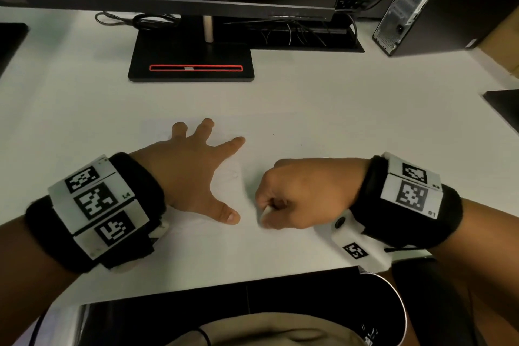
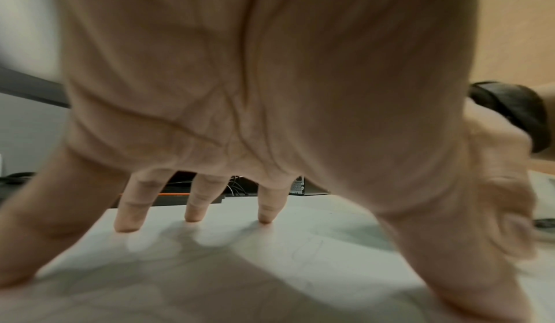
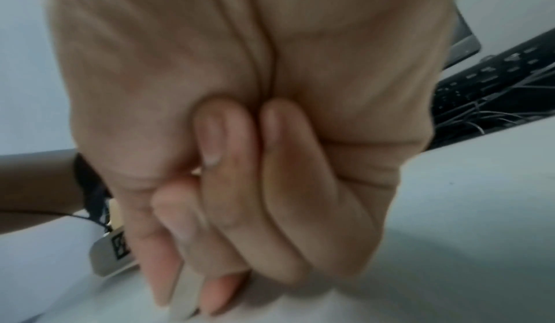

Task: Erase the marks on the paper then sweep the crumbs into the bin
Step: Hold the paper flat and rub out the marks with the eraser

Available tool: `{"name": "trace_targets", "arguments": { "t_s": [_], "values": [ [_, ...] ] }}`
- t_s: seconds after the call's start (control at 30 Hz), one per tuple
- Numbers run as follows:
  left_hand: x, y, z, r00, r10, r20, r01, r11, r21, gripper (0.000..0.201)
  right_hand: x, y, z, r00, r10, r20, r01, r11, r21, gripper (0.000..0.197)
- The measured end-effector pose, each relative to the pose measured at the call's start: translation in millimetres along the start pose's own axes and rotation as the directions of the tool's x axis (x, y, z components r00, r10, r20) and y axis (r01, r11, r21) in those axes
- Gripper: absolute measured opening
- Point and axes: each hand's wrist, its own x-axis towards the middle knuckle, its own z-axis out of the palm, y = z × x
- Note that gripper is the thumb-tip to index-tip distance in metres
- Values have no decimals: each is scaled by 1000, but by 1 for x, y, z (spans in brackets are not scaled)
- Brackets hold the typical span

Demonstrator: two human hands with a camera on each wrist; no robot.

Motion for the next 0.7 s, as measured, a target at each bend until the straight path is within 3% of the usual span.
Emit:
{"name": "trace_targets", "arguments": {
  "t_s": [0.17, 0.3, 0.43, 0.57, 0.7],
  "values": [
    [0, 0, 0, 1000, 8, 5, -8, 1000, -11, 130, -4, 7, -7, 997, 42, -65, -42, 999, 11, 29],
    [0, 0, -1, 1000, 8, 15, -7, 1000, -20, 130, -15, 7, -1, 1000, 25, 6, -25, 999, 46, 27],
    [0, 0, -2, 1000, 16, 12, -16, 1000, -12, 130, -17, 13, 0, 996, 48, -76, -41, 995, 86, 30],
    [-1, 0, -3, 1000, 4, 22, -4, 1000, -2, 129, -25, 15, 0, 998, 67, -20, -64, 993, 100, 30],
    [2, 0, -2, 1000, -3, 15, 3, 1000, 4, 131, -20, 12, 3, 994, 60, -90, -51, 994, 96, 29]
  ]
}}
